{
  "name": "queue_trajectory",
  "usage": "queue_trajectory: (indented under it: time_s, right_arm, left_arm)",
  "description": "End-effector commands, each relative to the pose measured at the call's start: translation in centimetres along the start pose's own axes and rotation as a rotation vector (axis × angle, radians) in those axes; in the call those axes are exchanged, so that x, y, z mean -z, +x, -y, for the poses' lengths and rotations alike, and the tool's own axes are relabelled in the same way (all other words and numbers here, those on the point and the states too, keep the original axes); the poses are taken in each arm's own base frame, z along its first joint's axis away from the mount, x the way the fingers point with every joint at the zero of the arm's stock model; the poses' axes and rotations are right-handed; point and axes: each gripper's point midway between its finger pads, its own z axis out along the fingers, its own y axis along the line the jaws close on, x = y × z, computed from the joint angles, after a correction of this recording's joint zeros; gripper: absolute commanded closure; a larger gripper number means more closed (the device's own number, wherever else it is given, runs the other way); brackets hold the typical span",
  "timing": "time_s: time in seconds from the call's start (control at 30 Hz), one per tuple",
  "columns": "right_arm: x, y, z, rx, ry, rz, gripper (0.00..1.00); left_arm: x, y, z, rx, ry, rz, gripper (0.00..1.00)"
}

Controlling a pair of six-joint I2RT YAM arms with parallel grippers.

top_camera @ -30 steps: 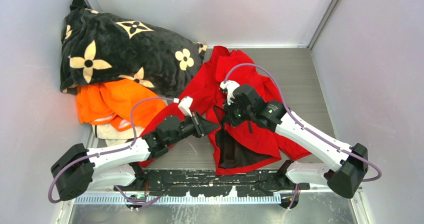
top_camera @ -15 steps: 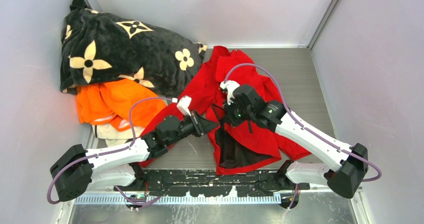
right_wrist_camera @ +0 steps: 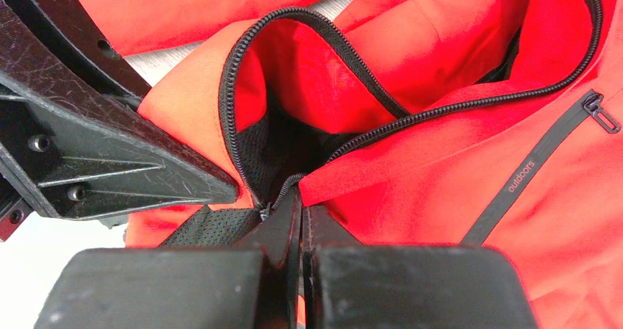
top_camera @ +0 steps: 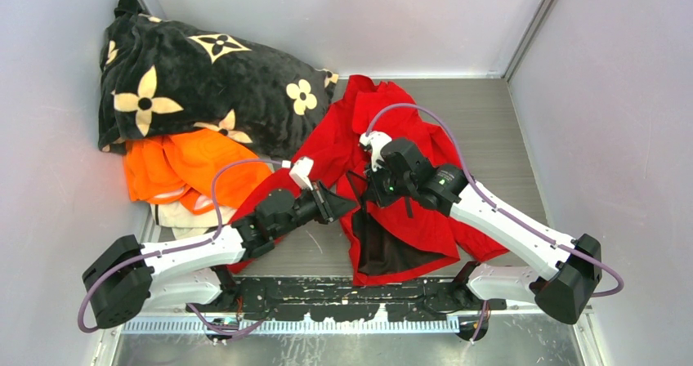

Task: Zip up the jacket
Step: Insert the zipper into the jacket.

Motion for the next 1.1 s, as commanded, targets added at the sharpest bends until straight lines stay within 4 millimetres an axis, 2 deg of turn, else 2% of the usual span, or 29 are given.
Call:
queue_trajectory:
  time_s: [0.0, 0.73, 0.9, 1.07]
  right_arm:
    - [0.7, -2.8, -1.0, -0.006, -0.033, 0.104, 0.99]
    - [0.8, -3.1, -1.4, -0.055, -0.061, 0.107, 0.99]
    - [0.7, -2.9, -2.3, -0.106, -0.113, 0.1, 0.99]
    - [0.6, -2.9, -2.1, -0.134, -0.114, 0.103, 0.99]
  left_arm:
    - [-0.2, -1.4, 1.9, -0.018, 0.053, 0.043, 1.0]
    - [-0.3, 0.0, 0.2, -0.065, 0.015, -0.003, 1.0]
    - [-0.4, 0.9, 0.4, -0.085, 0.034, -0.043, 1.0]
    - [-0.4, 1.5, 0.8, -0.087, 0.062, -0.064, 1.0]
